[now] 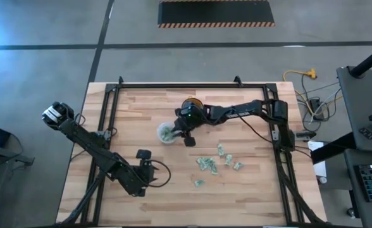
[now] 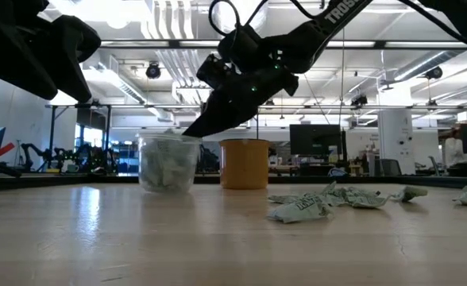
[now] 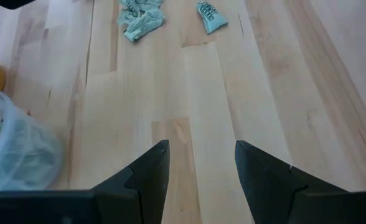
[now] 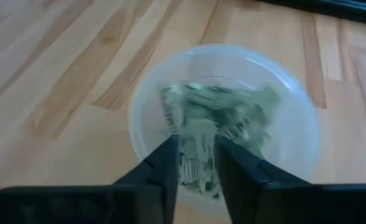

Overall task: Pick and place Stevia / Truvia into bins
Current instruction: Put the stevia packet into the transparent bin

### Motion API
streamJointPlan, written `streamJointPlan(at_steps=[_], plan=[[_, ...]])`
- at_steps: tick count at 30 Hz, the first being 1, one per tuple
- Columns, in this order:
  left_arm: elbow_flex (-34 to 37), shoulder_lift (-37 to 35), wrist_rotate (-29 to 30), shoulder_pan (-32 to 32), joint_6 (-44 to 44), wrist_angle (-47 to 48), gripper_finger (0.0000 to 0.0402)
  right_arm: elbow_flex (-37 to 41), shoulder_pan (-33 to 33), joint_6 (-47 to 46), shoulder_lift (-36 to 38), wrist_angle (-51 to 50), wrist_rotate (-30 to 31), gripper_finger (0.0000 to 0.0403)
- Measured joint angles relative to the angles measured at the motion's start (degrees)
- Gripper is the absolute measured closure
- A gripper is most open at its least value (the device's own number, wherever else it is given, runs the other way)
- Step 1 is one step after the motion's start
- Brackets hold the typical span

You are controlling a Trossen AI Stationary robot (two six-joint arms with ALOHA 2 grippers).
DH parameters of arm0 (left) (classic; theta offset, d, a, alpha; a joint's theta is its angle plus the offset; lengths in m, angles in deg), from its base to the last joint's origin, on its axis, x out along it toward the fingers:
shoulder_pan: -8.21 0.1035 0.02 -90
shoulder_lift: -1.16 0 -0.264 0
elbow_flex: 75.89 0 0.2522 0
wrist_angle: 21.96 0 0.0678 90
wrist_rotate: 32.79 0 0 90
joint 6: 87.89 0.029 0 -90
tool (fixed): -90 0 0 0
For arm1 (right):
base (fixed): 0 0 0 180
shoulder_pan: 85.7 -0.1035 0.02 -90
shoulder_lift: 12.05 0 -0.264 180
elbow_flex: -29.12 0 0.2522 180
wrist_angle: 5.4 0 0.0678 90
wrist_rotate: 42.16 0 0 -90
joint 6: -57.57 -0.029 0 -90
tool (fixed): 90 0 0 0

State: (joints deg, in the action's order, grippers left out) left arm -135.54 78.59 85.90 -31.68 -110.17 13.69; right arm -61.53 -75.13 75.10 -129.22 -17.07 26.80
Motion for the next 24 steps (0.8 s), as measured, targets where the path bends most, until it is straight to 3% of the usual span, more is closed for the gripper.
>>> streamJointPlan(at_steps=[7, 12, 16, 19, 24], plan=[[0.17, 0.00, 0.00, -0.01, 0.00, 0.05, 0.0235, -1.22, -1.02, 2.34, 2.66, -1.19, 0.00, 0.0240], [0.17, 0.00, 0.26, -0.01, 0.12, -0.07, 0.0235, -0.72, -3.62, 5.26, 7.77, -5.85, -0.02, 0.0239], [0.19, 0.16, 5.64, -0.03, 0.83, -1.23, 0.0235, -0.15, -5.40, 6.04, 12.89, -17.27, 0.07, 0.0247], [1.39, 0.17, 10.57, 0.36, 5.45, -7.03, 0.0235, 2.06, -6.78, 4.49, 16.90, -25.19, 0.14, 0.0252], [4.98, 0.22, 10.56, 2.99, 17.46, -25.07, 0.0235, 10.57, -9.26, -2.75, 23.90, -31.72, 1.53, 0.0262]])
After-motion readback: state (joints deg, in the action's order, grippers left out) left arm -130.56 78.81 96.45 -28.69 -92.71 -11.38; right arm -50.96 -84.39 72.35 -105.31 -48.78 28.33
